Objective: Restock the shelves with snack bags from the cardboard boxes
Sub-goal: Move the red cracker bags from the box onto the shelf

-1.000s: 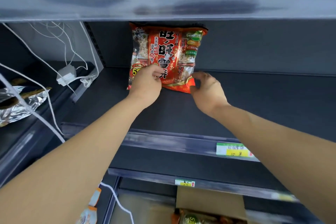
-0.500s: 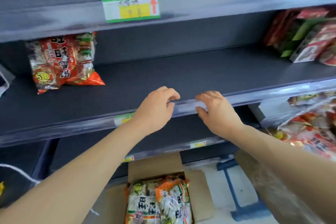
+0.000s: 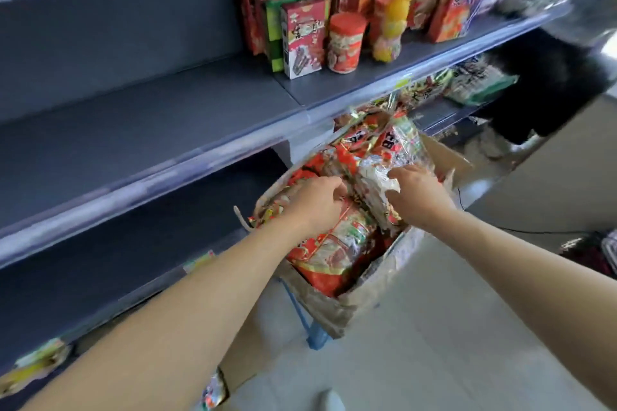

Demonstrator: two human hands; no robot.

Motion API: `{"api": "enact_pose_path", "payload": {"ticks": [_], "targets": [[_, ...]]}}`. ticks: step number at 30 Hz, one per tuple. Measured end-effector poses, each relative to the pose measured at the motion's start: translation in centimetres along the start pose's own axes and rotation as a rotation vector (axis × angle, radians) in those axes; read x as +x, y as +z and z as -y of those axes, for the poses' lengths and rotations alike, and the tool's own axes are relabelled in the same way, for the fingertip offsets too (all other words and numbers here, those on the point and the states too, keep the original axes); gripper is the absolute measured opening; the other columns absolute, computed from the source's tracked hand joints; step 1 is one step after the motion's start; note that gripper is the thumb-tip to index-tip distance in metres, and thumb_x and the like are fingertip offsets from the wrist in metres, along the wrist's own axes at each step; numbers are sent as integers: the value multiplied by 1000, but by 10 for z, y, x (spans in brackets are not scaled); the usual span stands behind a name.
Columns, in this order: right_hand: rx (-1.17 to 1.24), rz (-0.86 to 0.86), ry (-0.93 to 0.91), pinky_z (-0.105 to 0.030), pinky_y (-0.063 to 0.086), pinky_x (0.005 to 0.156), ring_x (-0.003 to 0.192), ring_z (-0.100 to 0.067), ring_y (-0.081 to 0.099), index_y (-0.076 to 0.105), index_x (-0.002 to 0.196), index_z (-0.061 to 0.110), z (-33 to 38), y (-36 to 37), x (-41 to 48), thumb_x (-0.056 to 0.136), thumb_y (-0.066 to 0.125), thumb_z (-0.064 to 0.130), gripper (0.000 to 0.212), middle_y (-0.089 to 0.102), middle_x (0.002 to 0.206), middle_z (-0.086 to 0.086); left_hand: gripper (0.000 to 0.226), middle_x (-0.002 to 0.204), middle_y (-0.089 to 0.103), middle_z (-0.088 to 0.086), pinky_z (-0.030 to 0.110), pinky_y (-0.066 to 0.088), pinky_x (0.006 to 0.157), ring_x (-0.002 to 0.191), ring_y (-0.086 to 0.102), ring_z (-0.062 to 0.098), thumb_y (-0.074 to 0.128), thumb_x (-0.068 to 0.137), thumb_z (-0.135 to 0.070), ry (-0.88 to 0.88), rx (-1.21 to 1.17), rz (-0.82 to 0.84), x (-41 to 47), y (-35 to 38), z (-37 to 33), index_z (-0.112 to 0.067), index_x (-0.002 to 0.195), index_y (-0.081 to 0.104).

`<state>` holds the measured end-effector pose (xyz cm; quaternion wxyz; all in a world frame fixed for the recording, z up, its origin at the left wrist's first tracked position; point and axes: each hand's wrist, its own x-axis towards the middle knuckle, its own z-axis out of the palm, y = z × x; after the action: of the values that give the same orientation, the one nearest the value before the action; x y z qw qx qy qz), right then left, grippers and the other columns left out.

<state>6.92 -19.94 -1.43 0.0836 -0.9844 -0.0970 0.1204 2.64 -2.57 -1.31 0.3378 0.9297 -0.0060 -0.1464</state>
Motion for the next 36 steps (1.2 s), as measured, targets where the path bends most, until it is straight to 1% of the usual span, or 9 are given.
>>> {"api": "enact_pose_path", "payload": {"ticks": [4, 8, 11, 16, 21, 28, 31, 34, 36], "targets": [[75, 51, 93, -43, 38, 102, 121, -35, 48, 52, 123, 6, -45, 5, 21, 93, 52, 22, 34, 54, 125, -15, 35, 126, 58, 10, 29, 45, 88, 110, 57, 27, 55, 92, -16, -172, -104, 21, 44, 34, -17, -10, 126, 53], [138, 105, 129, -42, 32, 110, 128, -30, 46, 42, 137, 5, -69, 12, 44, 95, 53, 27, 49, 45, 142, -14, 66, 132, 51, 15, 41, 50, 97, 117, 55, 32, 68, 86, -28, -468, -461, -19, 86, 56, -22, -1, 138, 39], [166, 153, 158, -43, 21, 115, 136, -28, 39, 30, 146, 8, -80, 17, 59, 95, 53, 30, 61, 37, 150, -11, 64, 132, 50, 10, 41, 51, 95, 119, 52, 30, 71, 84, -32, -579, -685, 60, 106, 71, -27, -4, 135, 43], [142, 228, 176, -43, 30, 109, 131, -28, 44, 29, 146, 10, -85, 21, 72, 97, 49, 33, 58, 44, 144, -11, 74, 137, 50, 10, 46, 46, 99, 121, 51, 32, 77, 77, -33, -677, -836, -53, 133, 91, -34, -6, 136, 41], [183, 258, 177, -37, 37, 104, 128, -28, 47, 29, 146, 11, -82, 22, 76, 98, 48, 32, 56, 45, 143, -11, 69, 129, 52, 9, 43, 46, 98, 118, 52, 32, 77, 77, -20, -665, -862, -130, 137, 84, -33, -3, 133, 41], [205, 316, 158, -36, 42, 99, 125, -29, 48, 31, 144, 7, -70, 13, 78, 99, 44, 35, 55, 45, 141, -14, 33, 108, 65, 15, 45, 56, 86, 97, 63, 31, 63, 78, 7, -614, -741, -296, 136, 55, -18, 4, 111, 59], [226, 324, 135, -35, 42, 99, 124, -29, 48, 35, 143, 9, -61, 13, 77, 101, 42, 34, 50, 45, 141, -15, 13, 86, 58, 6, 29, 53, 70, 73, 56, 19, 50, 88, 4, -567, -752, -333, 130, 42, -17, -4, 95, 59], [372, 289, 197, -35, 37, 106, 135, -30, 39, 23, 150, 6, -54, 14, 78, 98, 46, 41, 66, 34, 150, -15, 17, 83, 59, 4, 36, 55, 77, 82, 61, 23, 48, 89, -3, -508, -704, -437, 121, 25, -8, -11, 79, 60], [516, 249, 208, -36, 33, 109, 137, -30, 35, 16, 151, 5, -48, 15, 77, 94, 50, 47, 78, 32, 152, -13, 26, 78, 56, 1, 32, 52, 70, 80, 58, 22, 47, 91, -6, -480, -710, -459, 111, 15, -1, -17, 67, 51]]}}
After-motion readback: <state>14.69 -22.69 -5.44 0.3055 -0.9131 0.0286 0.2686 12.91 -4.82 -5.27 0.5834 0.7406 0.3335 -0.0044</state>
